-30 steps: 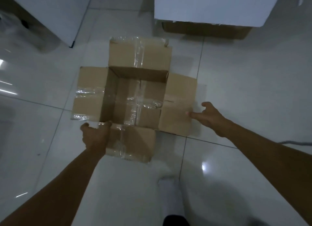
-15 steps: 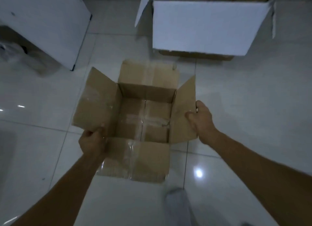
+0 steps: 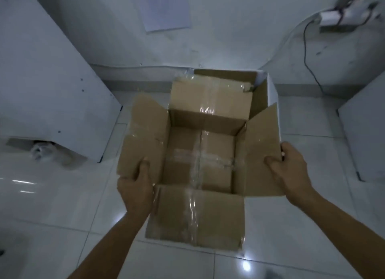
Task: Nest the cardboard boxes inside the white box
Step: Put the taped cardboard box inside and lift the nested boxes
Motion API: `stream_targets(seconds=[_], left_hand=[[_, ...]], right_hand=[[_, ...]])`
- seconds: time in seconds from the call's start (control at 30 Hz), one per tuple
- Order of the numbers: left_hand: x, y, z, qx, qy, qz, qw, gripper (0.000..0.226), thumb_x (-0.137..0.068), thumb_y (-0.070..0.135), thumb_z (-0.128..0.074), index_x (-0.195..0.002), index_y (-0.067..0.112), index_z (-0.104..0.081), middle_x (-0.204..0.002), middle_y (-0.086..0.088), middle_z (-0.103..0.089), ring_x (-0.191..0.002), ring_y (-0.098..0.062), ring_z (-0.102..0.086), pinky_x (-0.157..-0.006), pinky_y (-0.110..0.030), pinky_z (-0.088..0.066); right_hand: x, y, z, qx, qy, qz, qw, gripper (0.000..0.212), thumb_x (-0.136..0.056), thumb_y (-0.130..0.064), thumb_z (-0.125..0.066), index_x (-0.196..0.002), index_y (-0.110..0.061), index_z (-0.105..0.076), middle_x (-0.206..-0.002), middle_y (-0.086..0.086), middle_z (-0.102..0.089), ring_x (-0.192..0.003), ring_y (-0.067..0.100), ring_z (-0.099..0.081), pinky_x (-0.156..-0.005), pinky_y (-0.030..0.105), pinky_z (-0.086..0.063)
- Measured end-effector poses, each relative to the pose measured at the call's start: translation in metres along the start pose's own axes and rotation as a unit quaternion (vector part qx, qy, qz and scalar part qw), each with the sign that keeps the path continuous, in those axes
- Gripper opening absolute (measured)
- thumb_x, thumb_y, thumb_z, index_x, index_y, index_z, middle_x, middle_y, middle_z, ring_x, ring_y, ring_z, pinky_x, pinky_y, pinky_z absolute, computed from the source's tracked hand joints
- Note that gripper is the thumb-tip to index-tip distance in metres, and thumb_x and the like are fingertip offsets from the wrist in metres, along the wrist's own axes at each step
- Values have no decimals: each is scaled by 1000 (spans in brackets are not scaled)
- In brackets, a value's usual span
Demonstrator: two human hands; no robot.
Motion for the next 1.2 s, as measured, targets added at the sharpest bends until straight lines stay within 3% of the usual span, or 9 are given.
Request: stream_targets(seconds=[0.23,0.4,0.5,0.63,0.7,0.9,1.03,1.13,1.2], left_hand=[[-22,71,-106,-22,-17,-35,999,44,-75,39,-68,-96,1,-61,-91,-13,-67,-81,-28,-66,-69,-39,-56],[-49,103,-180,-28,-29,-57,998,12,-81,17,-65,-83,8,-57,-64,5,-53,-55,-7,-51,-58,-26,-44],[-73,104,-215,-32,-23,-70,997,8,-81,17,-64,-80,15,-57,-65,10,-54,-57,-5,-53,-62,-30,-49],[-113,85,-261,-47,-55,-77,994,19,-84,25,-62,-89,7,-68,-78,-7,-68,-73,-25,-66,-72,-39,-57],[-130,67,-279,-58,-74,-68,993,24,-86,25,-61,-96,4,-68,-85,-12,-70,-78,-28,-67,-73,-43,-58],[-167,10,-316,-116,-105,-44,987,28,-86,28,-62,-97,3,-68,-85,-13,-69,-77,-26,-66,-74,-42,-58],[-184,-8,-330,-163,-121,-76,976,27,-87,25,-61,-108,8,-62,-96,-7,-68,-90,-26,-65,-81,-41,-55],[-196,-1,-328,-165,-77,-135,974,46,-83,18,-64,-125,9,-47,-116,-10,-59,-105,-23,-58,-89,-33,-48],[-196,20,-333,-233,-50,-266,934,50,-78,15,-68,-123,8,-47,-118,-15,-57,-109,-24,-52,-90,-29,-40]], right_hand=[[-102,-52,38,21,30,54,998,8,-79,-3,-53,-82,3,-51,-77,20,-61,-71,37,-59,-63,46,-53],[-176,-69,35,29,16,55,998,8,-78,-6,-51,-85,-6,-55,-81,13,-63,-79,32,-62,-67,41,-52],[-220,-71,26,40,26,54,997,26,-78,-3,-51,-65,-21,-38,-65,1,-47,-70,24,-52,-58,30,-39],[-273,-58,3,82,33,57,994,3,-80,-4,-51,-78,-3,-50,-70,8,-56,-72,28,-57,-58,32,-47],[-293,-43,-14,98,33,46,994,17,-80,-6,-52,-93,4,-57,-85,18,-65,-78,34,-61,-66,42,-54],[-327,7,-54,114,13,21,993,6,-85,-4,-51,-84,-7,-47,-66,0,-48,-68,24,-49,-48,23,-33],[-338,39,-79,120,-1,-7,993,17,-90,-8,-50,-105,0,-51,-89,11,-56,-76,22,-50,-51,16,-34],[-345,63,-96,118,-13,-48,992,39,-90,-18,-55,-124,-4,-41,-117,19,-56,-96,31,-57,-75,31,-46],[-348,63,-99,197,11,-1,980,59,-87,-30,-59,-135,-6,-33,-133,20,-47,-112,36,-53,-88,43,-46]])
Point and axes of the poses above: each hand's wrist, its own x-axis away from the middle knuckle, its own z-axis out of the back of the hand, y = z × x, the point moved 10 cm from there along -x, towards the middle knuckle
